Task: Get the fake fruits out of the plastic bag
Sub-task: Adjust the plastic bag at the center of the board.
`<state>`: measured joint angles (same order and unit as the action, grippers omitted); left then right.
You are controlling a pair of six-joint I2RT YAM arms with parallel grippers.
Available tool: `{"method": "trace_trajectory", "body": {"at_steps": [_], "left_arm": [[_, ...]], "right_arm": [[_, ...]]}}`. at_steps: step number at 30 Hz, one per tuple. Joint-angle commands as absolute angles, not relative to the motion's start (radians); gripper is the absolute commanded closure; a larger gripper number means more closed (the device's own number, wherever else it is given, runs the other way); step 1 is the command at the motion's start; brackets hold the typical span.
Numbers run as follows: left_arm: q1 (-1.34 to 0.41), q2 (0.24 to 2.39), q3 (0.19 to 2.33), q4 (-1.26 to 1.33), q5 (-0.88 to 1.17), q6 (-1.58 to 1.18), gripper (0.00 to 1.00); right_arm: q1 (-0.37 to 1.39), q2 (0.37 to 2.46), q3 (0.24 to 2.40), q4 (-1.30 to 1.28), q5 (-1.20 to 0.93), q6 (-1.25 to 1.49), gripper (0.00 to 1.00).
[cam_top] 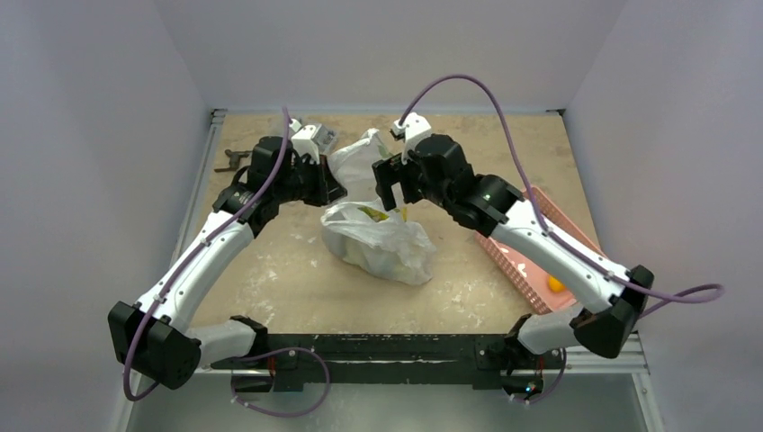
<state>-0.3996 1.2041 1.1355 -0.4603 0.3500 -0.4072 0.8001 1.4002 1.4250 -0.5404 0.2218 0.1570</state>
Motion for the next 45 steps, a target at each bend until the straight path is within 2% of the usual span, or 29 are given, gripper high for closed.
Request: {"method": "trace_trajectory", "body": {"at_steps": [1, 7, 11, 12, 13, 14, 17, 18, 23, 27, 30, 31, 32, 36, 38, 41, 45], "left_arm": [[-0.394, 1.196, 1.18, -0.425, 0.383, -0.4, 1.0], [-0.393, 1.195, 1.184, -0.426, 0.393, -0.402, 1.0], [-0.391, 1.195, 1.19, -0.432, 0.388, -0.398, 1.0], [-0.391, 1.193, 1.189, -0.434, 0.387, -0.395, 1.0], [-0.391, 1.189, 1.188, -0.436, 0.377, -0.39, 1.0], [-0.392, 1.186, 1.186, -0.439, 0.359, -0.383, 1.0], [-0.385, 1.186, 1.198, -0.47, 0.294, -0.349, 1.0], [-0.379, 1.188, 1.206, -0.483, 0.283, -0.337, 1.0], [-0.368, 1.205, 1.223, -0.531, 0.231, -0.228, 1.0], [-0.361, 1.217, 1.251, -0.578, 0.195, -0.2, 1.0], [-0.362, 1.216, 1.218, -0.586, 0.152, -0.224, 1.0], [-0.362, 1.22, 1.234, -0.62, 0.145, -0.237, 0.92], [-0.36, 1.218, 1.241, -0.649, 0.142, -0.259, 0.77], [-0.351, 1.117, 1.199, -0.751, 0.132, -0.413, 0.05], [-0.35, 1.013, 1.127, -0.742, 0.126, -0.524, 0.0], [-0.348, 0.88, 1.035, -0.739, 0.144, -0.695, 0.0], [-0.348, 0.74, 0.89, -0.647, 0.265, -0.971, 0.0]], "right_arm": [[0.843, 1.281, 1.538, -0.531, 0.266, 0.138, 0.04], [0.941, 1.248, 1.391, -0.272, -0.111, 0.129, 0.01], [0.974, 1.253, 1.206, -0.051, -0.096, 0.198, 0.01], [0.979, 1.251, 1.159, -0.013, -0.038, 0.219, 0.06], [0.98, 1.25, 1.111, 0.024, 0.004, 0.241, 0.19], [0.98, 1.252, 1.07, 0.033, 0.044, 0.266, 0.36], [0.981, 1.224, 0.932, 0.026, 0.102, 0.31, 0.95], [0.98, 1.202, 0.875, 0.04, 0.113, 0.328, 1.0], [0.98, 1.104, 0.609, 0.187, 0.117, 0.494, 1.0], [0.98, 1.144, 0.583, 0.289, -0.039, 0.534, 1.0], [0.98, 1.152, 0.6, 0.329, -0.068, 0.565, 1.0], [0.98, 1.151, 0.601, 0.354, -0.08, 0.56, 1.0], [0.98, 1.15, 0.596, 0.381, -0.083, 0.554, 1.0], [0.981, 1.163, 0.598, 0.442, -0.085, 0.559, 1.0], [0.98, 1.172, 0.597, 0.482, -0.114, 0.546, 1.0], [0.979, 1.181, 0.618, 0.495, -0.13, 0.538, 1.0], [0.98, 1.165, 0.635, 0.465, -0.16, 0.507, 1.0]]}}
